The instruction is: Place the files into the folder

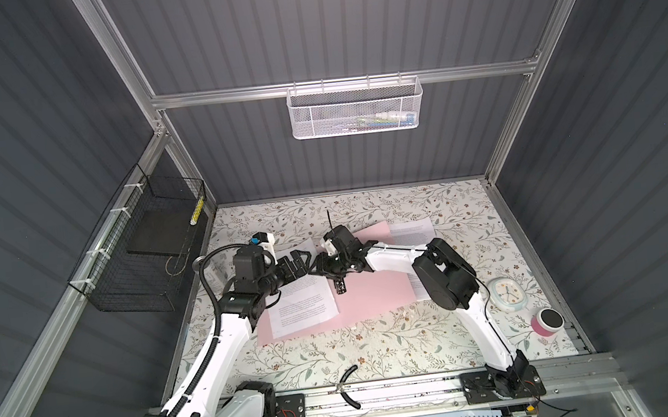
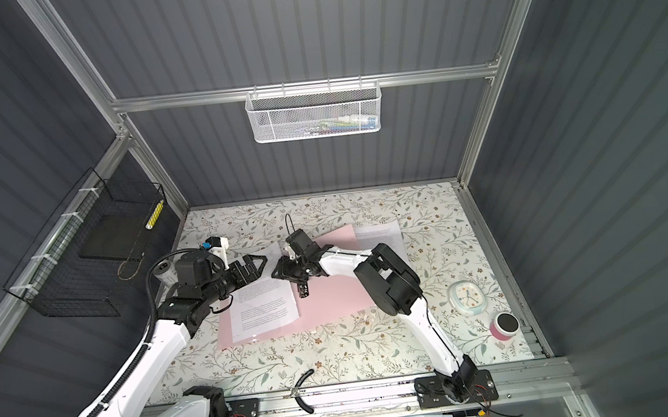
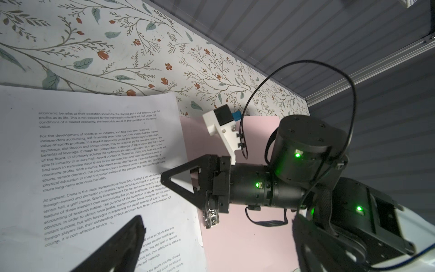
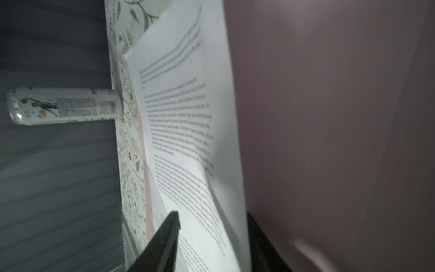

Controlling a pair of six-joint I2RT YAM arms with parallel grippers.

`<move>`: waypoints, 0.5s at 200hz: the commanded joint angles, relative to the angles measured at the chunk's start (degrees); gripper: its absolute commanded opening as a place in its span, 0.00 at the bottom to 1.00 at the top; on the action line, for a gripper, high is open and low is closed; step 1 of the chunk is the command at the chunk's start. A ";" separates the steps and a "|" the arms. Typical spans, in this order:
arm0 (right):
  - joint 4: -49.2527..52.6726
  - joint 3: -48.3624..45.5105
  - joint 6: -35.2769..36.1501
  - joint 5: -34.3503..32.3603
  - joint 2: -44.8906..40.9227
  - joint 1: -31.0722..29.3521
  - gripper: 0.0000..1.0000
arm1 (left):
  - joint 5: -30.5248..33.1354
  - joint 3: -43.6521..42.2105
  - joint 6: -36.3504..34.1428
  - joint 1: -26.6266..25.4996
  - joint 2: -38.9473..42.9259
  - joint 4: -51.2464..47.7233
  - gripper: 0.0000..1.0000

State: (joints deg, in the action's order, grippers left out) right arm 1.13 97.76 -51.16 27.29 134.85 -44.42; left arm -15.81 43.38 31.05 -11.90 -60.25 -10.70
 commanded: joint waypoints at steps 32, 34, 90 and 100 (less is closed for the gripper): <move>1.65 6.59 2.69 4.28 4.53 1.27 0.45 | 0.05 -0.54 -1.51 0.39 -0.26 -1.18 0.98; 1.76 6.75 2.76 4.49 4.72 1.27 0.45 | 0.07 -0.56 -1.52 0.39 -0.25 -1.19 0.98; 6.89 13.38 5.09 6.46 7.86 1.36 0.25 | 0.13 -0.05 -1.67 0.39 -0.37 -1.61 0.98; 6.54 12.93 5.25 5.85 7.22 1.45 0.15 | 0.13 -0.05 -1.68 0.39 -0.46 -1.54 0.98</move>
State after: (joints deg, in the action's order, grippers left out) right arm 6.07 110.08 -47.13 33.17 143.02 -42.98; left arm -15.81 43.38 30.59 -11.90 -60.40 -11.09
